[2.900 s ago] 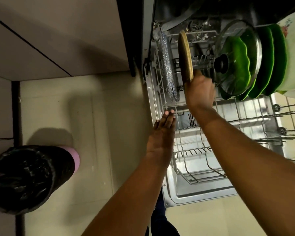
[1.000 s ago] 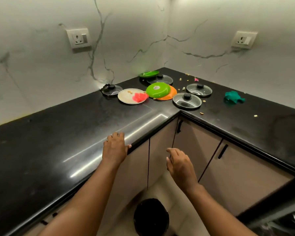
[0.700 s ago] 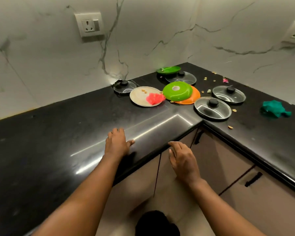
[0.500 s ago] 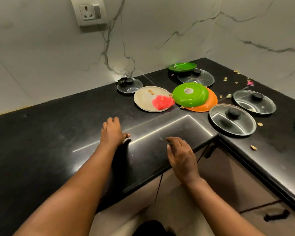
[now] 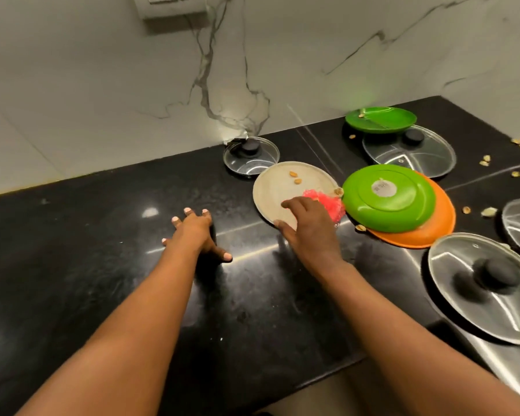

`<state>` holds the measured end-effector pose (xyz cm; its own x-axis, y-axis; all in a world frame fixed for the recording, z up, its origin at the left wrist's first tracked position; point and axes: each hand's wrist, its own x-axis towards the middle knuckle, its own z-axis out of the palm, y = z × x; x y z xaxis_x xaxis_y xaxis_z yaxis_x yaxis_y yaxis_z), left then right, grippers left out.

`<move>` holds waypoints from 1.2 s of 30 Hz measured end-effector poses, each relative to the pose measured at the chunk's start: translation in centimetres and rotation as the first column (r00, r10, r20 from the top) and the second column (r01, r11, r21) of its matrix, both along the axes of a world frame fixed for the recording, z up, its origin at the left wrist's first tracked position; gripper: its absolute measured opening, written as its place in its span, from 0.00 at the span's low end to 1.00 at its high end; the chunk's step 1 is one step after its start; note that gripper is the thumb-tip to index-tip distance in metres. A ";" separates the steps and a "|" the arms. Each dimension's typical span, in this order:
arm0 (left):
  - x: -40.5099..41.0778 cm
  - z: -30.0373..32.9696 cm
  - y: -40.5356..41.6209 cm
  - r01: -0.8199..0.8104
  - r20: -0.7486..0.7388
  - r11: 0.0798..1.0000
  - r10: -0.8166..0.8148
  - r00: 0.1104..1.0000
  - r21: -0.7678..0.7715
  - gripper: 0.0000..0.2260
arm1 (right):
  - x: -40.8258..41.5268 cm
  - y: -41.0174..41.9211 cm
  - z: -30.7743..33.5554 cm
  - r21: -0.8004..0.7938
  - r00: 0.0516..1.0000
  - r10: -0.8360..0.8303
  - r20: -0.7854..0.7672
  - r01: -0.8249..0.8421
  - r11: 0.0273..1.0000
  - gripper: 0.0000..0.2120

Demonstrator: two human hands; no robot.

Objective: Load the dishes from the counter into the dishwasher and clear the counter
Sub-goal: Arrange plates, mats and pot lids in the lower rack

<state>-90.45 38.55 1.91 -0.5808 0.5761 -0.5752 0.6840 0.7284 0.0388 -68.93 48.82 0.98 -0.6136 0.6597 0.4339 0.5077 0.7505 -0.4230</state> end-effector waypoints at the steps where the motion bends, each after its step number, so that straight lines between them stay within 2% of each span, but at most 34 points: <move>1: 0.0 0.0 0.0 -0.001 0.001 1.000 0.001 1.000 -0.008 0.64 | -0.9 0.4 -0.1 0.022 0.997 0.040 0.073 -0.042 0.999 0.18; 3: 0.0 -0.1 -0.2 -0.013 0.012 1.000 0.013 1.000 -0.008 0.64 | -2.3 0.5 -0.3 0.038 0.975 0.068 0.209 -0.078 0.996 0.20; 6: 0.4 0.2 -0.4 -0.035 0.037 0.999 0.034 0.999 0.004 0.62 | -3.8 0.5 -0.5 0.057 0.919 -0.006 0.394 -0.018 0.998 0.19; 8: 0.7 0.6 -0.4 -0.044 0.059 0.999 0.044 0.997 0.000 0.62 | -4.2 0.5 -0.6 0.116 0.871 -0.039 0.490 -0.021 0.993 0.15; 10: 0.7 0.9 -0.2 -0.055 0.079 0.998 0.055 0.995 -0.005 0.62 | -4.5 0.2 -0.6 0.207 0.851 -0.055 0.522 -0.064 0.976 0.16; 14: 0.8 1.1 0.0 -0.066 0.090 0.997 0.068 0.994 -0.027 0.62 | -5.1 -0.3 0.5 0.304 0.891 -0.060 0.449 -0.089 0.948 0.13; 18: 0.8 1.2 -0.1 -0.082 0.105 0.997 0.082 0.991 -0.011 0.61 | -6.0 -0.5 0.3 0.208 0.885 -0.170 0.433 0.085 0.974 0.09; 21: 0.9 1.2 -0.2 -0.088 0.102 0.996 0.089 0.991 -0.008 0.62 | -6.2 -1.3 -0.7 0.163 0.899 -0.082 0.430 0.012 0.987 0.15; 26: 1.0 1.4 -0.1 -0.094 0.107 0.995 0.096 0.990 -0.017 0.62 | -6.9 -3.0 -1.0 0.147 0.894 -0.054 0.444 -0.013 0.989 0.21; 28: 1.0 1.4 -0.1 -0.093 0.106 0.995 0.095 0.990 -0.019 0.62 | -7.4 -3.7 -0.8 0.186 0.879 -0.070 0.472 -0.021 0.982 0.17; 30: 1.0 1.4 -0.1 -0.097 0.108 0.995 0.099 0.989 -0.017 0.61 | -7.8 -4.4 -0.7 0.296 0.869 -0.108 0.484 -0.047 0.954 0.08; 31: 1.0 1.5 -0.1 -0.100 0.110 0.995 0.101 0.989 -0.016 0.61 | -7.9 -4.5 -0.7 0.350 0.873 -0.136 0.468 -0.042 0.936 0.05; 33: 1.1 1.6 -0.1 -0.105 0.111 0.994 0.106 0.988 -0.013 0.61 | -7.7 -4.3 -0.1 0.420 0.907 -0.200 0.371 0.028 0.907 0.04; 36: 1.2 1.8 0.0 -0.109 0.111 0.994 0.111 0.988 -0.024 0.61 | -7.4 -3.0 2.3 0.404 0.950 -0.266 0.166 0.181 0.897 0.07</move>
<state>-89.25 38.57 3.76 -0.5719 0.5010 -0.6496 0.5915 0.8005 0.0966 -76.36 45.79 3.32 -0.5743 0.6014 0.5553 0.7263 0.6873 0.0068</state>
